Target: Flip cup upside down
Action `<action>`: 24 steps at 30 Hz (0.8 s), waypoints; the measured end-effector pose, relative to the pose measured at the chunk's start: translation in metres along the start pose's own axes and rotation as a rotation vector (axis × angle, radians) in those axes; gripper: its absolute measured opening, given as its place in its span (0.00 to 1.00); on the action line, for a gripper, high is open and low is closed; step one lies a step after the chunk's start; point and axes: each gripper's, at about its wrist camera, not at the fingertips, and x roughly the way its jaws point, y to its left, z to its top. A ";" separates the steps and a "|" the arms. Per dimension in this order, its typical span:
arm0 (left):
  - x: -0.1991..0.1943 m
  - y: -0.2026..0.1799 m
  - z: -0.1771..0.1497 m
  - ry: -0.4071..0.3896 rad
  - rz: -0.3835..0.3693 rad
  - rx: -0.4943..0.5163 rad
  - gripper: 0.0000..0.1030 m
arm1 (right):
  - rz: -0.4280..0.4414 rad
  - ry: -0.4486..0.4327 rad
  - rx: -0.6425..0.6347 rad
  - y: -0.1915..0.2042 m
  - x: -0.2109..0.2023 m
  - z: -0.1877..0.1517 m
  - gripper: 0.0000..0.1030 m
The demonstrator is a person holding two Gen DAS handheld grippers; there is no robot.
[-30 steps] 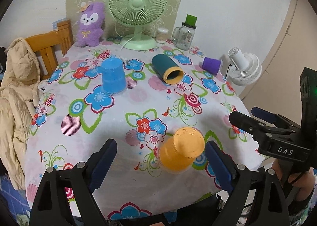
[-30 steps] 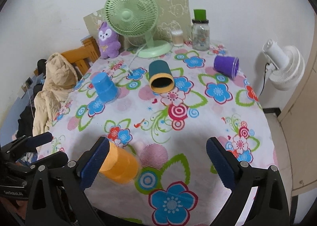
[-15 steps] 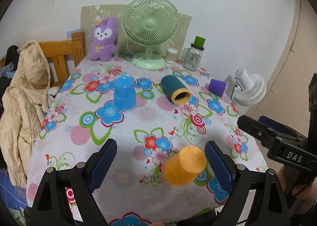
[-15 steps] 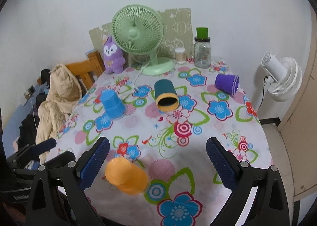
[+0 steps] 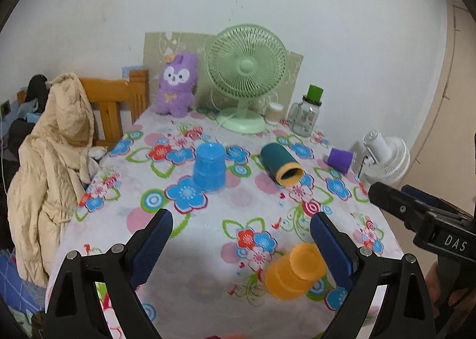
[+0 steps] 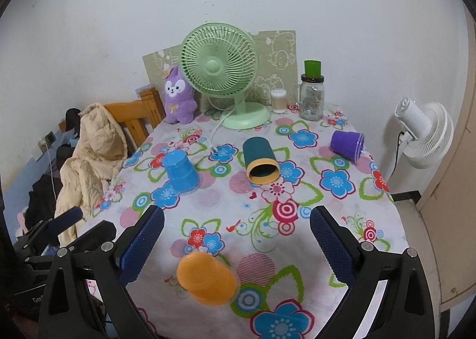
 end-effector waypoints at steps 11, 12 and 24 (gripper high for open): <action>-0.001 0.011 -0.001 -0.024 0.016 -0.002 0.94 | -0.026 -0.019 -0.019 0.018 -0.001 -0.002 0.99; -0.002 0.012 0.000 -0.027 0.018 -0.004 0.94 | -0.030 -0.023 -0.022 0.019 -0.001 -0.002 0.99; -0.004 0.015 -0.001 -0.038 0.030 0.000 0.95 | -0.019 -0.029 -0.040 0.026 0.000 -0.001 0.99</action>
